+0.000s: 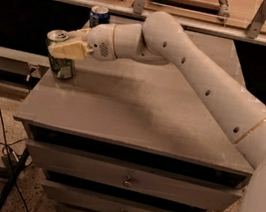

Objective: Pick green can

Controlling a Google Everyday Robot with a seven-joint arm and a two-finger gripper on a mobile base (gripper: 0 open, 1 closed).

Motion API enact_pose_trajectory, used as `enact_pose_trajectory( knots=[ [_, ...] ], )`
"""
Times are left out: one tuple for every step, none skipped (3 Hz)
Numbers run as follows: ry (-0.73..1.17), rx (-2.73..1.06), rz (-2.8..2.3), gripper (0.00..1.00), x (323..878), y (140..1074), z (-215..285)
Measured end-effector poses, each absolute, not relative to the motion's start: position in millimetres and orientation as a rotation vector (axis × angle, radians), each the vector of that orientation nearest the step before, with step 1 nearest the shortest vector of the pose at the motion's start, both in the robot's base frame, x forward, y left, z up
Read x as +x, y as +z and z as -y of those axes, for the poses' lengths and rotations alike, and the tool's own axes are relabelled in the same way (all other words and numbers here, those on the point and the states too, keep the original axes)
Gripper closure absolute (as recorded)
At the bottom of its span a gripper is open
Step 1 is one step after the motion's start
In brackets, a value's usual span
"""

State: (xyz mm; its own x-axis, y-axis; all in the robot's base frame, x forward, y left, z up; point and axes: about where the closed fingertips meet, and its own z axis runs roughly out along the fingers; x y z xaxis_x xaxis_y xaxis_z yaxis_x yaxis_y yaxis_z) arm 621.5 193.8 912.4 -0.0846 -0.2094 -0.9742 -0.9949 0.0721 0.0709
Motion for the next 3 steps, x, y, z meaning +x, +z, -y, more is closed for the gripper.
enact_pose_trajectory(
  knots=[
    [1.056, -1.239, -1.415, 1.00, 629, 940, -171],
    [0.933, -1.232, -1.352, 1.00, 637, 990, -135],
    [0.914, -1.228, -1.335, 1.00, 638, 1003, -132]
  ],
)
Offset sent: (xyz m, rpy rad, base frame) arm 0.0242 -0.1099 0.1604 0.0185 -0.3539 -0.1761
